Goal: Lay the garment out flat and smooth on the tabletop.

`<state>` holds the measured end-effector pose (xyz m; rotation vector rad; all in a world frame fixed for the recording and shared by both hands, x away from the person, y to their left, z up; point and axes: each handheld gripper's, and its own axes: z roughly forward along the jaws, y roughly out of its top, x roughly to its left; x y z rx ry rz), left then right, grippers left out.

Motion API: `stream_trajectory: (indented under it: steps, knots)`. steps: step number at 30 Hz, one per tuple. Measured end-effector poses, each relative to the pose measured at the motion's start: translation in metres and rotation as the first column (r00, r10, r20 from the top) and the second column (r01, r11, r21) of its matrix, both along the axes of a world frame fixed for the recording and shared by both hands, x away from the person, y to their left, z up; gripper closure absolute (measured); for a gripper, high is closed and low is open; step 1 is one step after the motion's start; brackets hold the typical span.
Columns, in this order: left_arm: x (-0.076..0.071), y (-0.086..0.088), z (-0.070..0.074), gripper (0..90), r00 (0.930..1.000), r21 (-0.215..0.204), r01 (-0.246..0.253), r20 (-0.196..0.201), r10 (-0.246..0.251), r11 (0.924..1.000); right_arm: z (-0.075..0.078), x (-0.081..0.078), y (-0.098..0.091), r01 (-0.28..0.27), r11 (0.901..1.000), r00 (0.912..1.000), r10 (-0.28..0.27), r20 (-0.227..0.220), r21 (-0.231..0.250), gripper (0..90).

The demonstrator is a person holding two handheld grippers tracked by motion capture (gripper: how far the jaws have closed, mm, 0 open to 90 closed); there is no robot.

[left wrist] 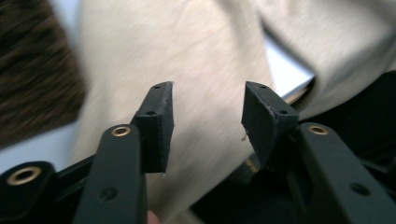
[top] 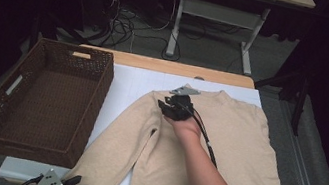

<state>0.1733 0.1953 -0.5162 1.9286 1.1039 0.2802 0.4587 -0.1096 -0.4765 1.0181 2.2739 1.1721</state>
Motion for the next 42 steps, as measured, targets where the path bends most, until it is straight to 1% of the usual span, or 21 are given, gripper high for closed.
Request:
stream_trajectory:
  steps: [1, 4, 5, 7, 9, 14, 17, 18, 20, 21, 24, 26, 28, 29, 32, 33, 34, 35, 36, 39, 42]
  knots:
    - [0.004, -0.006, 0.002, 49.5, 0.9999, -0.003, 0.015, 0.004, -0.015, 0.9999, 0.0, -0.008, -0.007, -0.001, 1.0, 1.0, 0.001, 0.005, 0.007, 64.5]
    - [0.013, -0.026, 0.005, 49.3, 0.9979, 0.031, 0.062, 0.016, -0.063, 0.9976, -0.001, -0.031, -0.029, -0.004, 0.9999, 1.0, 0.004, 0.009, 0.016, 64.5]
    - [0.017, -0.03, 0.006, 49.3, 0.9973, 0.027, 0.072, 0.017, -0.072, 0.9971, -0.002, -0.039, -0.036, -0.005, 0.9998, 0.9999, 0.005, 0.009, 0.02, 64.5]
    - [0.026, -0.038, 0.006, 49.3, 0.997, 0.003, 0.076, 0.015, -0.077, 0.9971, -0.004, -0.052, -0.049, -0.003, 0.9997, 0.9999, 0.003, 0.013, 0.025, 64.5]
    - [0.035, -0.045, 0.006, 49.3, 0.9964, 0.007, 0.083, 0.015, -0.084, 0.9965, -0.006, -0.064, -0.063, -0.002, 0.9992, 0.9999, 0.001, 0.015, 0.039, 64.5]
    - [0.055, -0.057, 0.005, 47.9, 0.9958, 0.004, 0.09, 0.012, -0.09, 0.9959, -0.011, -0.095, -0.095, 0.01, 0.9992, 0.9995, -0.012, 0.03, 0.039, 63.3]
    - [0.067, -0.062, 0.004, 47.8, 0.9956, -0.013, 0.093, 0.011, -0.093, 0.9956, -0.013, -0.114, -0.115, 0.02, 0.9988, 0.999, -0.022, 0.039, 0.045, 61.4]
    - [0.067, -0.062, 0.004, 46.6, 0.9956, -0.013, 0.093, 0.011, -0.093, 0.9956, -0.013, -0.114, -0.115, 0.02, 0.9988, 0.999, -0.022, 0.039, 0.045, 61.4]
    - [0.077, -0.068, 0.003, 45.5, 0.9952, -0.019, 0.097, 0.011, -0.097, 0.9951, -0.012, -0.131, -0.135, 0.037, 0.9979, 0.9983, -0.039, 0.043, 0.053, 60.8]
    - [0.081, -0.072, 0.003, 44.4, 0.9942, -0.016, 0.107, 0.012, -0.107, 0.9941, -0.012, -0.138, -0.143, 0.044, 0.9978, 0.9977, -0.047, 0.048, 0.05, 60.5]
    - [0.092, -0.085, 0.002, 44.2, 0.9919, 0.002, 0.126, 0.018, -0.126, 0.992, -0.011, -0.159, -0.169, 0.071, 0.9974, 0.9955, -0.072, 0.063, 0.017, 59.9]
    - [0.098, -0.092, 0.003, 43.5, 0.9914, 0.011, 0.129, 0.022, -0.129, 0.9916, -0.011, -0.173, -0.186, 0.095, 0.9954, 0.9931, -0.095, 0.069, 0.012, 59.9]
    - [0.104, -0.098, 0.003, 43.4, 0.9906, 0.008, 0.134, 0.026, -0.135, 0.9909, -0.012, -0.187, -0.203, 0.123, 0.9923, 0.9896, -0.124, 0.073, 0.01, 59.9]
    - [0.107, -0.102, 0.002, 42.4, 0.9907, 0.019, 0.134, 0.022, -0.134, 0.9909, -0.013, -0.193, -0.212, 0.138, 0.9904, 0.9877, -0.138, 0.073, 0.011, 59.9]
    - [0.118, -0.111, 0.0, 41.4, 0.9921, 0.033, 0.124, 0.011, -0.125, 0.9917, -0.017, -0.212, -0.237, 0.187, 0.9821, 0.9803, -0.188, 0.059, 0.019, 59.7]
    - [0.121, -0.113, 0.0, 40.9, 0.9926, 0.033, 0.121, 0.009, -0.121, 0.9921, -0.019, -0.22, -0.247, 0.21, 0.9776, 0.9759, -0.211, 0.058, 0.015, 59.6]
    - [0.121, -0.113, 0.0, 40.9, 0.9926, 0.033, 0.121, 0.009, -0.121, 0.9921, -0.019, -0.22, -0.247, 0.21, 0.9776, 0.9759, -0.211, 0.058, 0.015, 59.6]
    - [0.126, -0.117, 0.0, 40.9, 0.9934, 0.044, 0.114, 0.007, -0.114, 0.9925, -0.02, -0.225, -0.255, 0.229, 0.9733, 0.9716, -0.23, 0.057, 0.012, 59.6]
    - [0.129, -0.12, 0.0, 40.9, 0.9939, 0.053, 0.11, 0.004, -0.11, 0.9926, -0.022, -0.234, -0.266, 0.261, 0.9653, 0.9638, -0.261, 0.054, 0.013, 59.5]
    - [0.137, -0.124, 0.0, 41.0, 0.9953, 0.078, 0.097, -0.009, -0.097, 0.9922, -0.025, -0.251, -0.288, 0.318, 0.9479, 0.9465, -0.318, 0.052, 0.011, 59.2]
    - [0.141, -0.125, 0.001, 46.5, 0.9974, 0.105, 0.072, -0.007, -0.072, 0.9919, -0.028, -0.266, -0.307, 0.371, 0.9285, 0.9274, -0.371, 0.045, 0.011, 58.6]
